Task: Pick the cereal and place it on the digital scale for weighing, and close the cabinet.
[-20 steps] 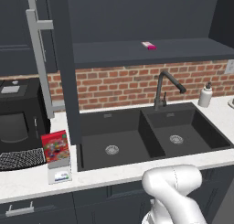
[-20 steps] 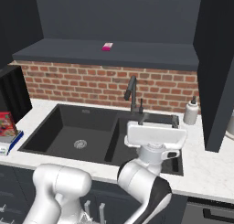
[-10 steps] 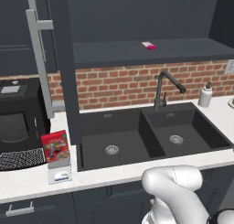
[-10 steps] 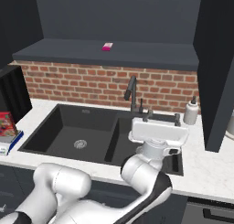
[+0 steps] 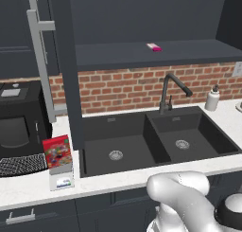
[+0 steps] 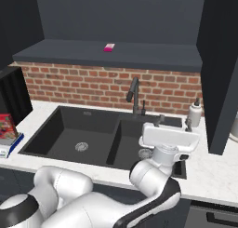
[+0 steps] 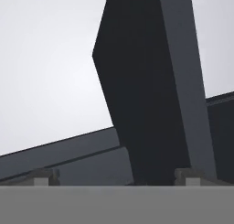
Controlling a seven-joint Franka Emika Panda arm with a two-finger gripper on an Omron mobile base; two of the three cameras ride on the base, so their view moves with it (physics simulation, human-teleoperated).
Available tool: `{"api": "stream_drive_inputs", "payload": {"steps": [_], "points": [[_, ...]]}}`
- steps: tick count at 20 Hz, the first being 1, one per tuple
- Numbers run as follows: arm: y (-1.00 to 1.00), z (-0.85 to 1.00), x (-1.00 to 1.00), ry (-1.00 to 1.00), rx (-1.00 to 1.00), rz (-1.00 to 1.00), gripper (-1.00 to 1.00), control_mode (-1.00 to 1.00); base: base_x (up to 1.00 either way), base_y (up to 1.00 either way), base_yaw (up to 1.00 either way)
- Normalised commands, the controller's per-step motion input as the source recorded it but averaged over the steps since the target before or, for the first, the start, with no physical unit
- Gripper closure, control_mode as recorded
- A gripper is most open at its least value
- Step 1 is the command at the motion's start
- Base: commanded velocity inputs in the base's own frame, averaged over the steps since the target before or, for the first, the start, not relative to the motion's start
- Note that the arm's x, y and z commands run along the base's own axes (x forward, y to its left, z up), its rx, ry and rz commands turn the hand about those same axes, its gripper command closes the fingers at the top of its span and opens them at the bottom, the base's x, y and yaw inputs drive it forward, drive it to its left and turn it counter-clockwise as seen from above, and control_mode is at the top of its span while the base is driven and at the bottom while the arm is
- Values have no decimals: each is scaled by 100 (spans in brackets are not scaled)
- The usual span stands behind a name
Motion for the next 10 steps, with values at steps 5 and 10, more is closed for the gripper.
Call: {"api": "stream_drive_inputs", "payload": {"steps": [5,10], "points": [[-36,-12,26,0,0,0,-100,-100,0,0,0],[-54,-3,20,0,1,0,-100,-100,0,0,0]]}}
